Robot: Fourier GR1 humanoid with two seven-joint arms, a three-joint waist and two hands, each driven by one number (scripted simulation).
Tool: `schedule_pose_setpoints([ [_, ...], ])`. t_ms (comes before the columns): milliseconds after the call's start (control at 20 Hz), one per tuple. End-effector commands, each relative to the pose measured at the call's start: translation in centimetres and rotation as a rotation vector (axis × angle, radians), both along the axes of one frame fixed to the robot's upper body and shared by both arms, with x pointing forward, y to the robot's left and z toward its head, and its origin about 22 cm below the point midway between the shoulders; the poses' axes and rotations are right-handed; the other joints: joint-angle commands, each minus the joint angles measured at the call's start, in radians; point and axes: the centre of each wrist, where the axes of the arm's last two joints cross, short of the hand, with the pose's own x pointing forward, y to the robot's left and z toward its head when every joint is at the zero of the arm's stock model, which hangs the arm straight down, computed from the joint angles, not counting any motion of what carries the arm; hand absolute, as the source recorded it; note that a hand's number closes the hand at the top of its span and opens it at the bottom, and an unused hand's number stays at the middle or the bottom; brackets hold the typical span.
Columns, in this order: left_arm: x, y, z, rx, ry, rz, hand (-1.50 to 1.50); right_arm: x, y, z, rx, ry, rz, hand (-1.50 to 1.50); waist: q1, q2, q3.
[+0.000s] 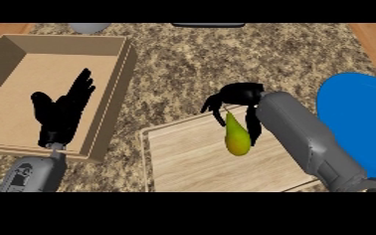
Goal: Pick the pear from the tray and place it in the plate
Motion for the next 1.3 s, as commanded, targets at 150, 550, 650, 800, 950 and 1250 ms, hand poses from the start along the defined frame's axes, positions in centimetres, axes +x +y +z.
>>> schedule_pose_setpoints([
  [150,-0.2,1.6,-0.6,-0.008,0.011,0.037,0.00,-2.3,-1.3,-0.2,0.090,0.005,-0.046,1.50,-0.031,-0.002,0.005],
  [550,-3.0,4.0,-2.3,0.015,0.072,0.150,0.00,-6.4,-10.1,0.0,0.055,-0.412,-0.303,1.50,-0.176,-0.053,0.003],
  [650,-3.6,5.7,-1.7,0.021,0.061,0.173,0.00,-7.8,-10.5,0.2,0.151,-0.486,-0.372,1.50,-0.181,-0.054,0.004],
  [800,-3.8,5.1,-2.2,0.003,0.062,0.192,0.00,-8.0,-12.4,3.4,0.303,-0.656,-0.497,1.50,-0.208,-0.054,0.004],
  [950,-4.4,5.6,-1.7,0.010,0.056,0.192,0.00,-9.3,-15.0,6.1,0.350,-0.803,-0.626,1.50,-0.195,-0.051,0.004],
  [1250,-3.2,2.7,-0.5,0.004,0.007,0.118,0.00,-14.9,-18.2,7.8,0.395,-0.773,-0.894,1.50,-0.136,-0.023,0.004],
])
